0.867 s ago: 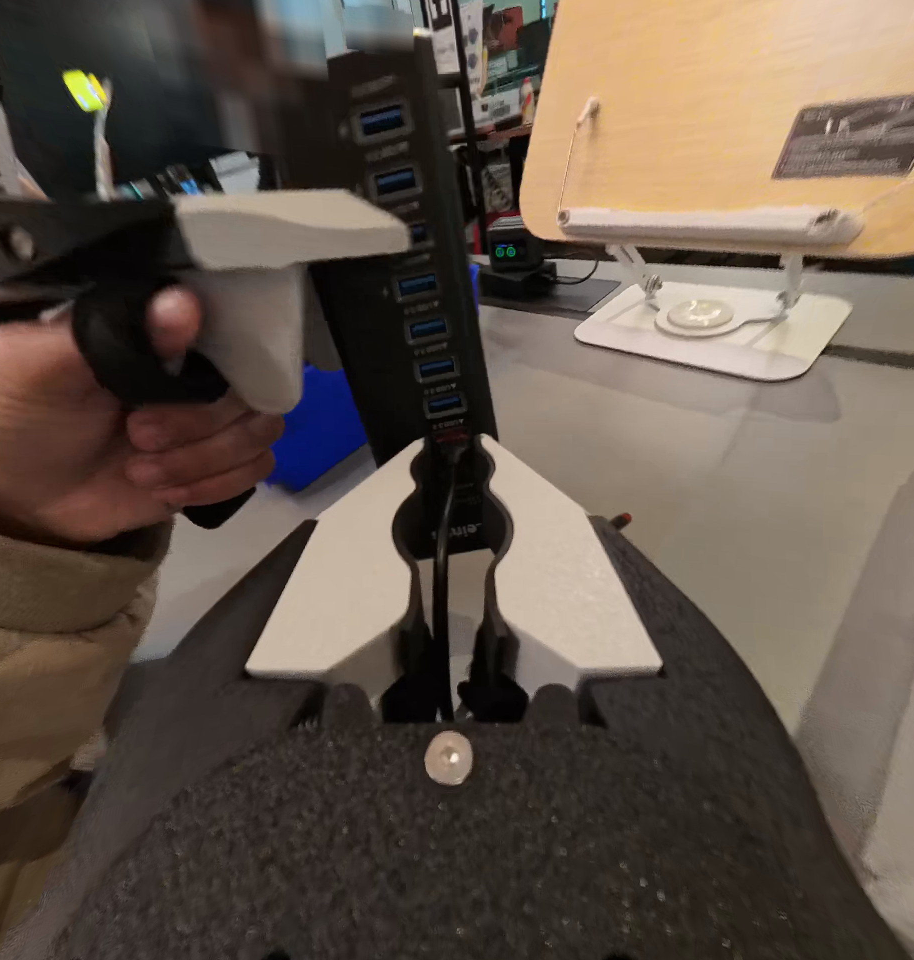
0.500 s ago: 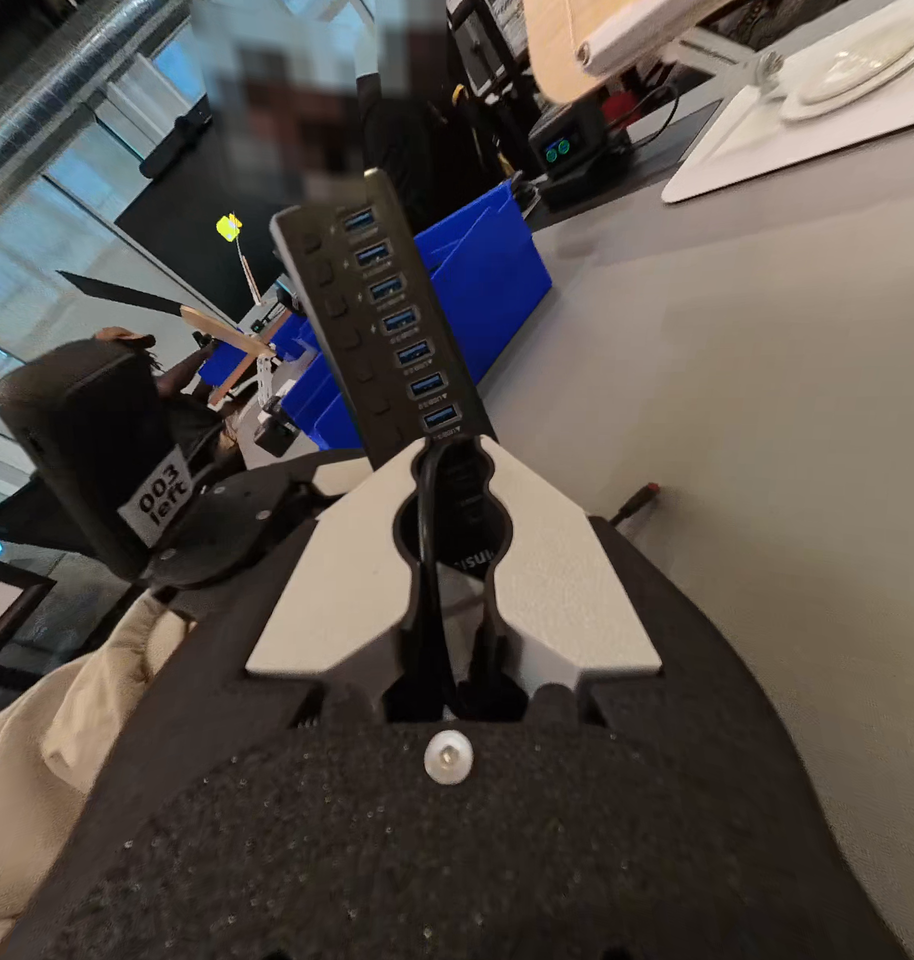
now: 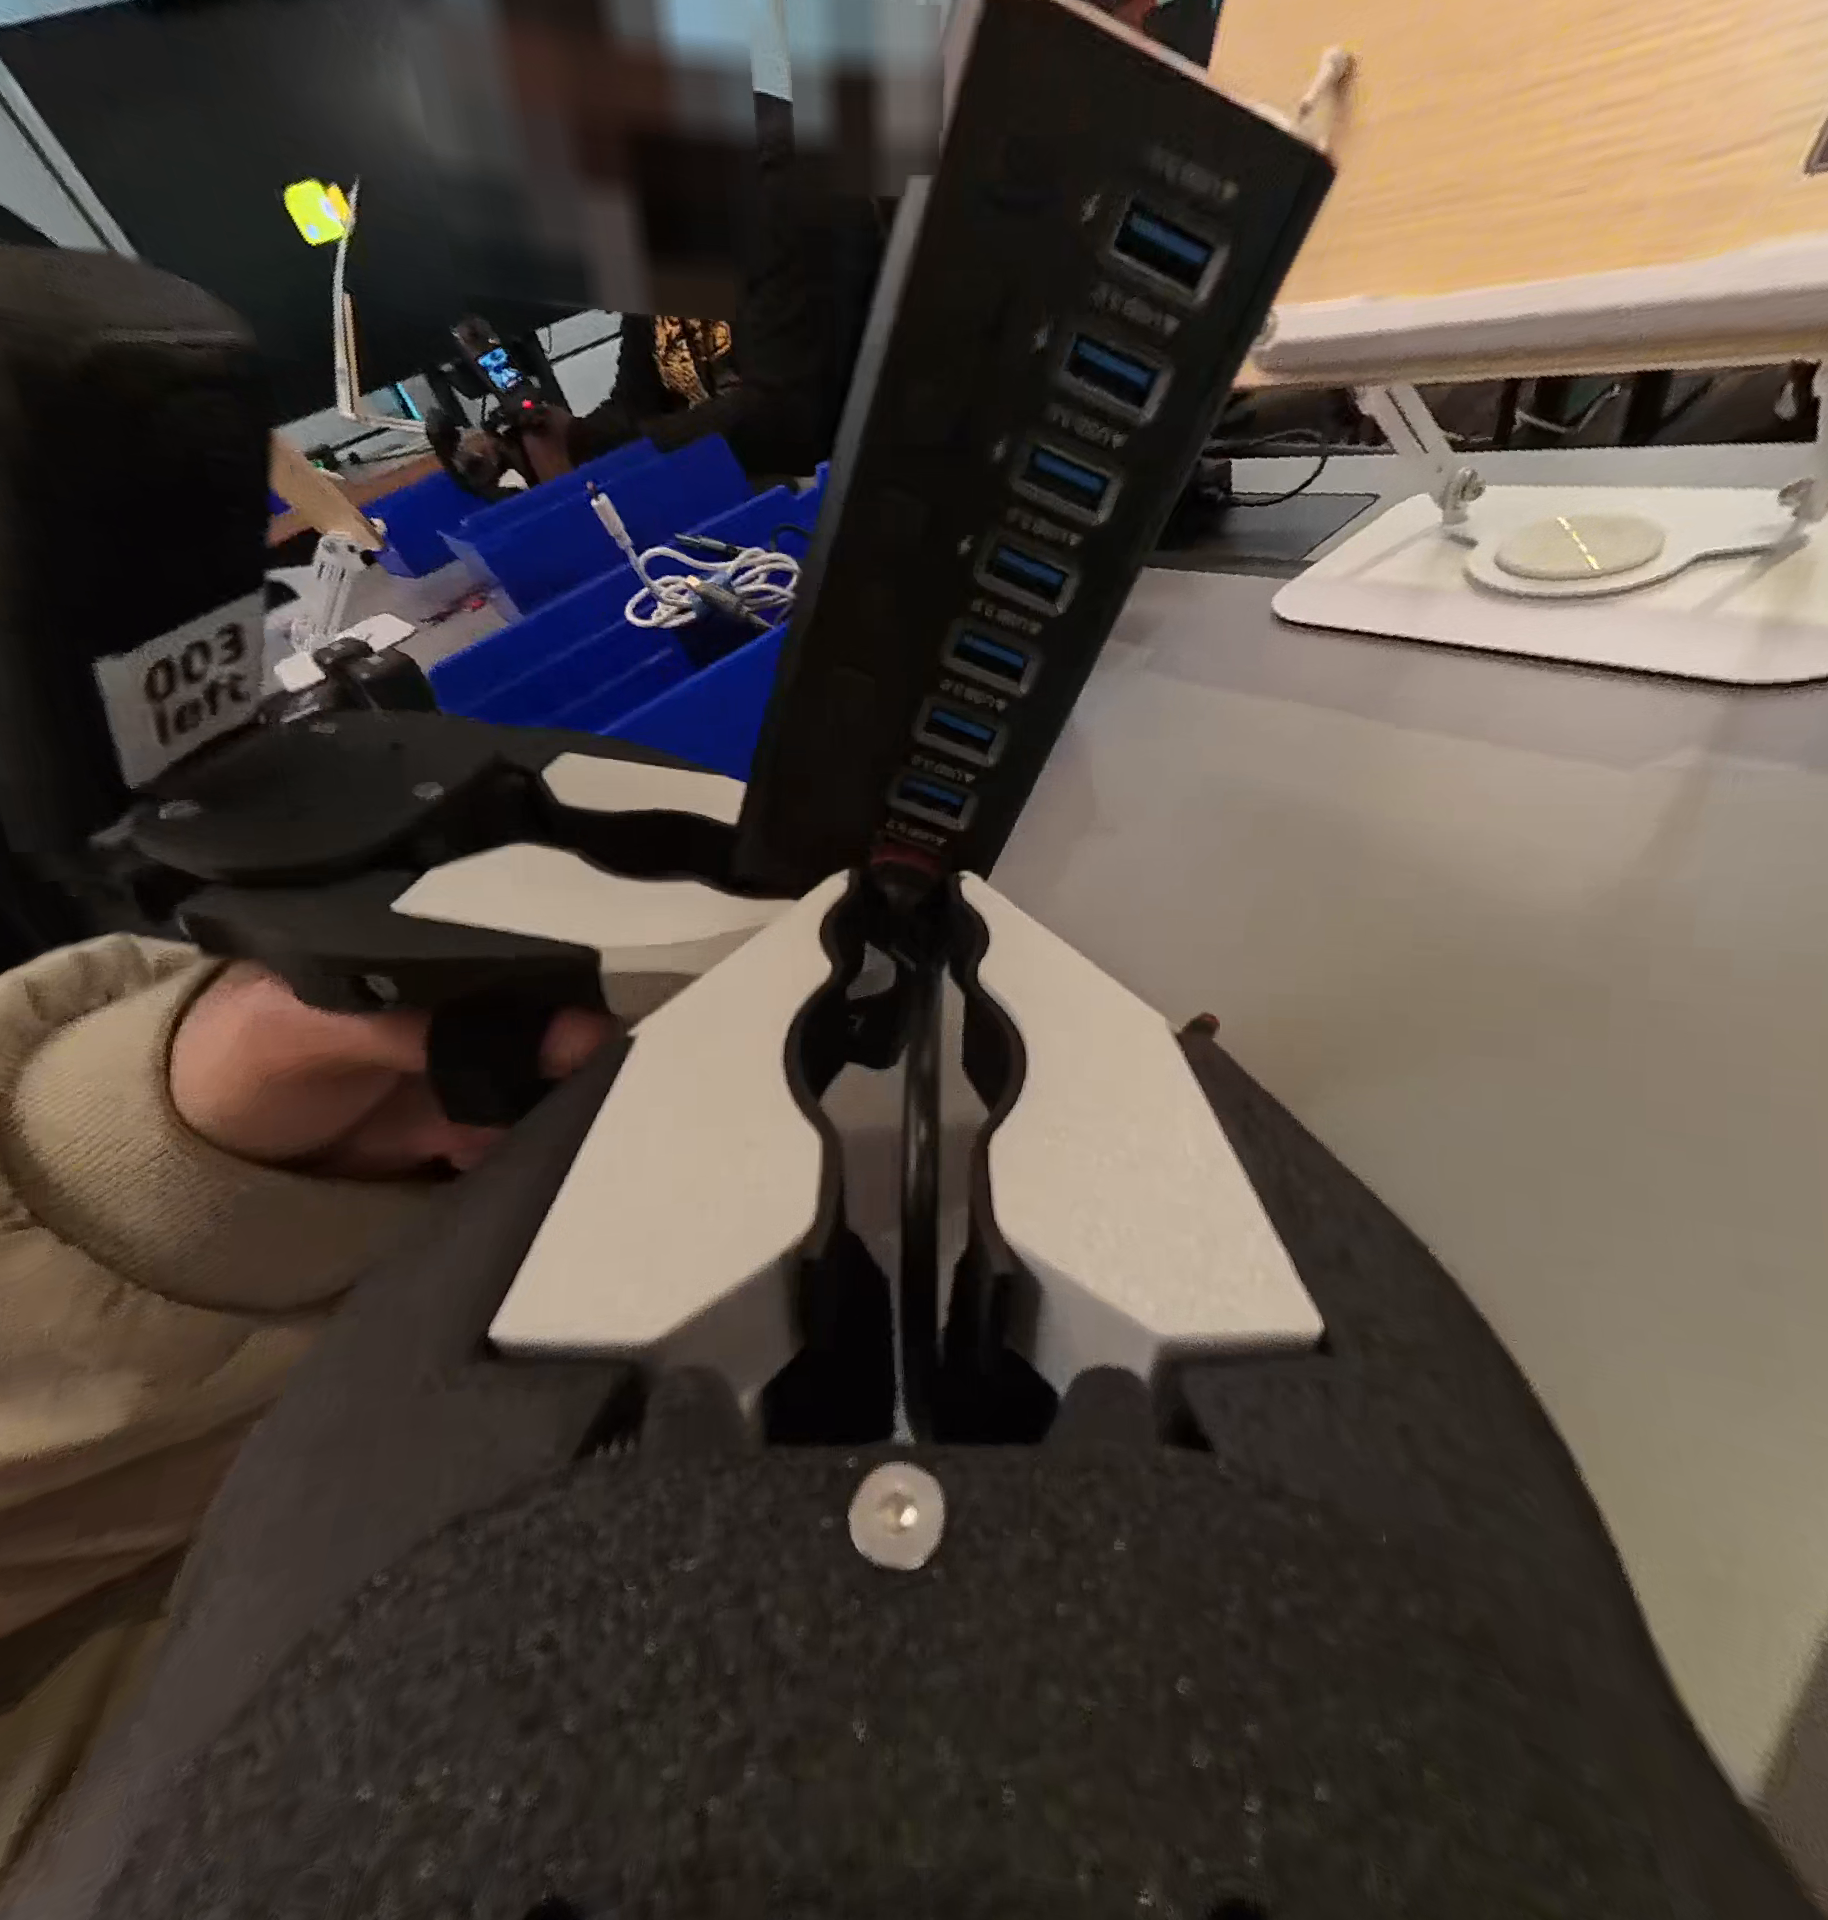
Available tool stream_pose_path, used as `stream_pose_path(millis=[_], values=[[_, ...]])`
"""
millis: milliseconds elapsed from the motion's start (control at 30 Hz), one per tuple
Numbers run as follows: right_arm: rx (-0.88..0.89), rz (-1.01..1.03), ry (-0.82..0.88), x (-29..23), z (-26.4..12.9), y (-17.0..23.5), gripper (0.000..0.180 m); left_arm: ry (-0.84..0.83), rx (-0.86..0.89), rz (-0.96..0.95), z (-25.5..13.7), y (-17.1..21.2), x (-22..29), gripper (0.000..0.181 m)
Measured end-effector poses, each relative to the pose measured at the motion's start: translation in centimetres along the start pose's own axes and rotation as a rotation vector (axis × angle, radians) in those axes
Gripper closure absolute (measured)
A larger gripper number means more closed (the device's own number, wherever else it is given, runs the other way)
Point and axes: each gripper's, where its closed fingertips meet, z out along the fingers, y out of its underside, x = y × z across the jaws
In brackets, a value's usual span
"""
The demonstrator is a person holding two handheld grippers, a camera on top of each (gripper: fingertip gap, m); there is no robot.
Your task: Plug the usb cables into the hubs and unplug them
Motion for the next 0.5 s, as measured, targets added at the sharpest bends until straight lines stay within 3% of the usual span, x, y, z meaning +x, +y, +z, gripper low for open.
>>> stream_pose_path(millis=[233, 500], values=[[0.017, 0.008, 0.058, 0.2, 0.1, -0.3, 0.166, -0.104, 0.030, 0.010, 0.5, -0.1, -0.3, 0.153], [0.088, 0.010, 0.103, 0.4, -0.8, -1.9, 0.165, -0.147, 0.230, -0.104, 0.9, -1.6, 0.4, 0.153]])
